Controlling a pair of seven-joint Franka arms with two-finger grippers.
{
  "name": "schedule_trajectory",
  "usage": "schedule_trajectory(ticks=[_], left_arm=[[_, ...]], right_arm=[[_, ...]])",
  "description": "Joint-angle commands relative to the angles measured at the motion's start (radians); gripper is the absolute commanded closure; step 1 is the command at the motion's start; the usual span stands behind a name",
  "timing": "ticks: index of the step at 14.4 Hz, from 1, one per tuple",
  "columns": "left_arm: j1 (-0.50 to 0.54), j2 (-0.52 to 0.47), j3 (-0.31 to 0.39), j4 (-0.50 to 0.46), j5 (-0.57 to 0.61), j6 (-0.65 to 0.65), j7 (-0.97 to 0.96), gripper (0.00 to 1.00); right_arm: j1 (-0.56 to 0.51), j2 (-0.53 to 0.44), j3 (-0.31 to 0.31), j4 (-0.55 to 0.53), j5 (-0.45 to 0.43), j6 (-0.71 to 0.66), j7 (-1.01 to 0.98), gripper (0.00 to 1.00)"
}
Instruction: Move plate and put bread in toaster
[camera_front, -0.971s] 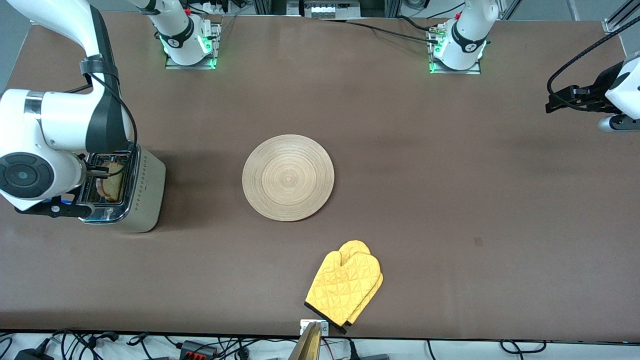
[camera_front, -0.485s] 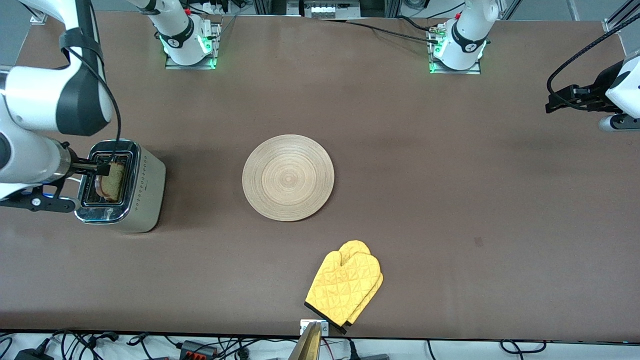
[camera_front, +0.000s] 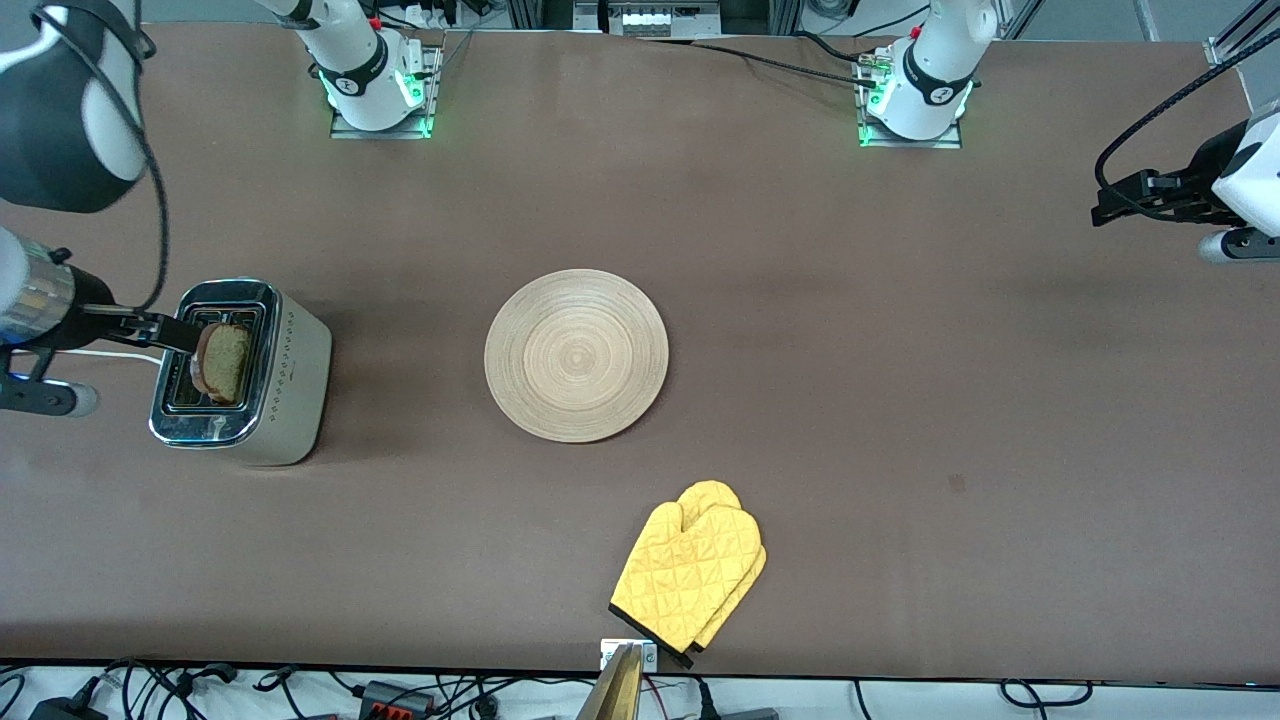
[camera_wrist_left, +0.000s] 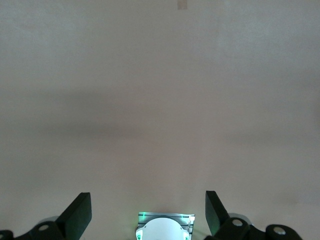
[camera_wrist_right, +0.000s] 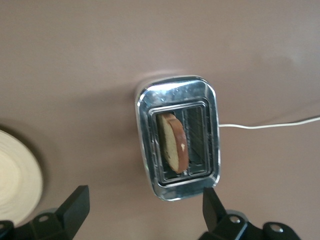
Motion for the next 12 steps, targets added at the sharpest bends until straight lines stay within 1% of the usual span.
schedule_trajectory(ticks=[1, 2, 4, 5, 10, 12], left_arm=[[0.003, 0.009, -0.002, 0.023, 0.004, -0.021, -0.010, 0.00], [0.001, 0.009, -0.002, 0.023, 0.003, -0.021, -0.010, 0.00], [0.001, 0.009, -0.002, 0.023, 0.001, -0.023, -0.010, 0.00], [0.001, 0.009, -0.002, 0.023, 0.001, -0.021, -0.010, 0.00], [0.003, 0.009, -0.002, 0.023, 0.001, -0.023, -0.008, 0.00], [0.003, 0.010, -0.002, 0.023, 0.001, -0.023, -0.008, 0.00]], right_arm=[[-0.061, -0.011, 0.017, 0.001, 0.069, 0.048, 0.003, 0.00], [-0.108, -0.038, 0.044, -0.048, 0.070, 0.101, -0.004, 0.00], [-0.245, -0.094, 0.176, -0.146, 0.067, 0.206, -0.100, 0.00], [-0.265, -0.108, 0.193, -0.172, 0.067, 0.227, -0.113, 0.00], [-0.265, -0.148, 0.190, -0.199, 0.063, 0.229, -0.156, 0.00], [-0.253, -0.160, 0.169, -0.214, 0.061, 0.225, -0.158, 0.00]])
